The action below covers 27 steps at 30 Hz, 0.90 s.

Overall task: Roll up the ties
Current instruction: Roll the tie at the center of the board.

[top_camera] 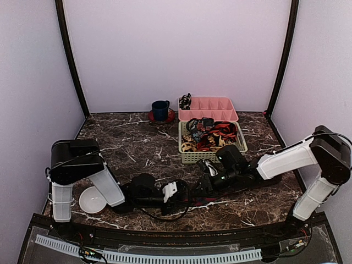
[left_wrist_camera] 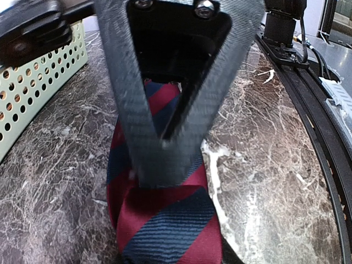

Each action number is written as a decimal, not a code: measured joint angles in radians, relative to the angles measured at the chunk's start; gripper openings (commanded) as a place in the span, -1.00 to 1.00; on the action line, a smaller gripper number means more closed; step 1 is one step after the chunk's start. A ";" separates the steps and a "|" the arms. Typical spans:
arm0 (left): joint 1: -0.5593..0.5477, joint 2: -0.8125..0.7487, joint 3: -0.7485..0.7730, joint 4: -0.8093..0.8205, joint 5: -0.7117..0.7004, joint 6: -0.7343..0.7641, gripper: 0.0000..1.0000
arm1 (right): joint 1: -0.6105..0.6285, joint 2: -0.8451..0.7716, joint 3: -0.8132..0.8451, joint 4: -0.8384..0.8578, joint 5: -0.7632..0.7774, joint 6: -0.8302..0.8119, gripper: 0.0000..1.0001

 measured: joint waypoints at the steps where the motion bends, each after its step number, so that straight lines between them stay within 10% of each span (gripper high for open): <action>1: 0.000 -0.003 0.000 -0.009 -0.001 0.003 -0.34 | 0.013 0.014 0.023 -0.008 0.004 -0.001 -0.27; 9: -0.001 -0.011 0.003 -0.042 -0.004 0.014 -0.33 | 0.047 0.109 0.100 -0.068 0.017 -0.006 -1.00; 14: -0.001 -0.013 0.004 -0.050 -0.006 0.018 -0.17 | 0.050 0.111 0.109 -0.078 0.019 -0.020 -1.00; 21: 0.004 -0.022 -0.007 -0.061 0.004 0.013 0.61 | 0.027 0.111 0.053 -0.001 0.018 -0.021 -1.00; 27: 0.008 -0.029 -0.055 -0.002 0.010 -0.030 0.67 | 0.002 0.111 -0.010 0.070 0.017 -0.025 -1.00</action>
